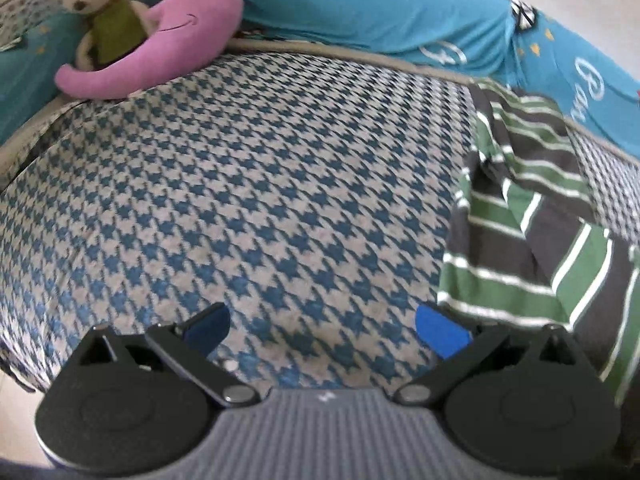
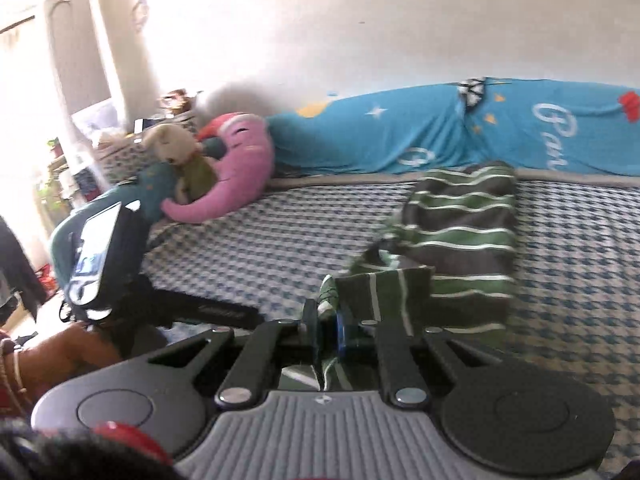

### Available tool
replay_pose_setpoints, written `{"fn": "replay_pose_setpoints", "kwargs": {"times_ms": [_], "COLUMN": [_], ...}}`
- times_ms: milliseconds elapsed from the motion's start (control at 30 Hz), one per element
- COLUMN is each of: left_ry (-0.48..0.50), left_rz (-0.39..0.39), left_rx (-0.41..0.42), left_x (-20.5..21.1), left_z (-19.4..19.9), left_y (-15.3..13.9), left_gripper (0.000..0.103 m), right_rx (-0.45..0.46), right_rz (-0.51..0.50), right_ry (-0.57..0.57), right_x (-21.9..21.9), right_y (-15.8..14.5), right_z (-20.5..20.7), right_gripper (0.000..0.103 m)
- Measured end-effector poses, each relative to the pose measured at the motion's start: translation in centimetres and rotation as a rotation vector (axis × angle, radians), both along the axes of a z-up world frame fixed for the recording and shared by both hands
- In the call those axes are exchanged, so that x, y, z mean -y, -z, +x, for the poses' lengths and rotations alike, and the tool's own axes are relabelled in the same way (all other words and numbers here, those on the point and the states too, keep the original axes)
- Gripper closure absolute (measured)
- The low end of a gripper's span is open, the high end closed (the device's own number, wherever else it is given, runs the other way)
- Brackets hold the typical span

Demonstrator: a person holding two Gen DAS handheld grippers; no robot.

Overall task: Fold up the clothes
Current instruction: 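Grasp the shirt end with the right tool, fold it over, release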

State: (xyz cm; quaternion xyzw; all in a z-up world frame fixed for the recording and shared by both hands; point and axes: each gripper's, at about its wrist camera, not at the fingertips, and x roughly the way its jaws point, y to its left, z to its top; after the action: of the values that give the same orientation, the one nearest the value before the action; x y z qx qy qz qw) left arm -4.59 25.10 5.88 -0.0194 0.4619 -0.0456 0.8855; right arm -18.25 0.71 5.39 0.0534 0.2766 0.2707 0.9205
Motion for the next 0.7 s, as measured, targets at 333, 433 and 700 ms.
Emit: {"fn": "replay_pose_setpoints", "kwargs": {"times_ms": [333,433,700], "left_ry": [-0.092,-0.098,-0.040], "left_rz": [-0.052,-0.065,-0.098], "left_rx": [0.049,0.046,0.035], "left_x": [-2.3,-2.7,-1.8], "left_z": [0.0,0.1,-0.2], "left_y": [-0.9,-0.8,-0.6], "left_gripper": [0.000,0.000,0.000], "right_rx": [-0.035,-0.059,-0.169], "right_rz": [-0.005,-0.025,-0.124], "right_ry": [-0.124,-0.149,-0.220], "right_x": [-6.1,-7.2,-8.7], "right_y": [2.5,3.5,6.7], "right_z": [0.0,0.0,0.4], "right_gripper": [0.092,0.092,0.084]}}
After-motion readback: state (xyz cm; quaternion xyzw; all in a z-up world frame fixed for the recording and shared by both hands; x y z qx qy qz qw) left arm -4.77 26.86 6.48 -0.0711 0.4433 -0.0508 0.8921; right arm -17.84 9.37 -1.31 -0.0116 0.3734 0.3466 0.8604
